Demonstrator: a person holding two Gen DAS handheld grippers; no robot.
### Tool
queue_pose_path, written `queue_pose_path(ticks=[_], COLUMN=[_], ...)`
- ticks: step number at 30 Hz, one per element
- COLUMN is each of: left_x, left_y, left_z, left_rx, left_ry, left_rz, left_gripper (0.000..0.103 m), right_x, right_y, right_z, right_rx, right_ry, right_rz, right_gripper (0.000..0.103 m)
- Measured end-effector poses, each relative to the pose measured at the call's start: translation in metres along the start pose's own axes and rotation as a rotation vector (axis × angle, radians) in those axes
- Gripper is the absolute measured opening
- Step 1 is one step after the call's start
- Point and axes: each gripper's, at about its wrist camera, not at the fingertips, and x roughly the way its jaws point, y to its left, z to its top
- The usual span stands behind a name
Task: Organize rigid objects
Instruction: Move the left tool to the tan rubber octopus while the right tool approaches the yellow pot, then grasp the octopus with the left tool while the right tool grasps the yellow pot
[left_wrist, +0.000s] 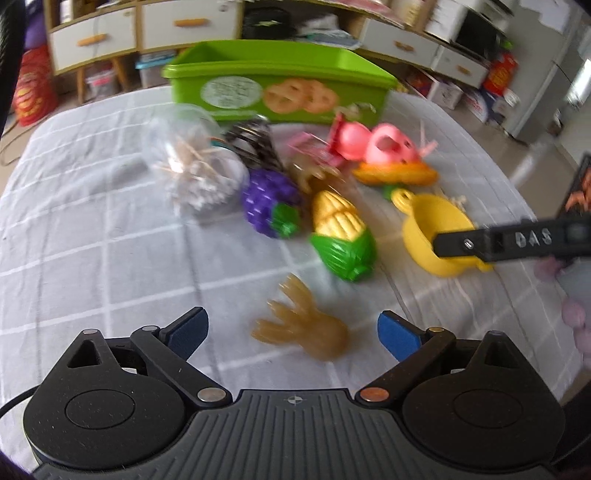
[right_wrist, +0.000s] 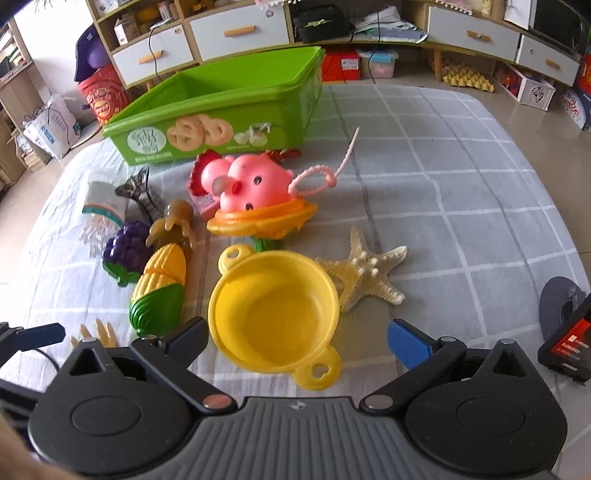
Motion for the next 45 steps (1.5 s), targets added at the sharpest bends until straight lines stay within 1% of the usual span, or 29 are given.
queue_pose_path(ticks=[3,7,11,14,16,19,25,28,30,35,41,45], left_x=[0.008,0.013,0.015,0.014,0.014,0.013,0.012,0.012,0.011,0.009,0.003,-0.003], left_y=[-0.008,-0.013,-0.016,-0.016,-0.016,-0.014,-0.013,-0.014,-0.014,-0.013,-0.01,-0.007], left_z=[-0.003,-0.009,-0.011,-0.012,-0.011,-0.01,-0.009,-0.008,-0.007,-0.006,-0.004,0.001], left_rx=[0.042,0.074,0.106,0.113,0.113,0.102,0.096,0.093,0.09,0.081,0.063,0.039], left_ry=[0.014,0.03,0.013,-0.001,-0.01,-0.019,-0.029,-0.036,-0.041,-0.055,-0.078,-0.095], left_rz=[0.006,0.025,0.053,0.061,0.063,0.06,0.057,0.052,0.05,0.049,0.04,0.02], left_gripper=[0.091,0.085,0.082,0.079,0.073,0.067,0.067,0.066,0.066,0.066,0.066,0.066], right_x=[0.005,0.012,0.016,0.019,0.021,0.022,0.021,0.02,0.019,0.017,0.011,0.001], right_y=[0.002,0.005,0.007,0.008,0.008,0.009,0.01,0.01,0.01,0.012,0.008,0.004], right_z=[-0.001,-0.002,-0.002,-0.001,0.0,0.0,0.0,0.001,0.001,0.001,0.005,0.008], right_rx=[-0.009,-0.014,-0.017,-0.018,-0.019,-0.023,-0.028,-0.029,-0.028,-0.035,-0.009,0.016], right_ry=[0.016,0.027,0.034,0.039,0.041,0.039,0.029,0.018,0.013,0.006,-0.018,-0.043], right_rz=[-0.009,-0.007,-0.015,-0.028,-0.036,-0.046,-0.048,-0.046,-0.04,-0.042,-0.034,-0.004], right_gripper=[0.087,0.087,0.087,0.087,0.087,0.086,0.076,0.066,0.056,0.055,0.055,0.055])
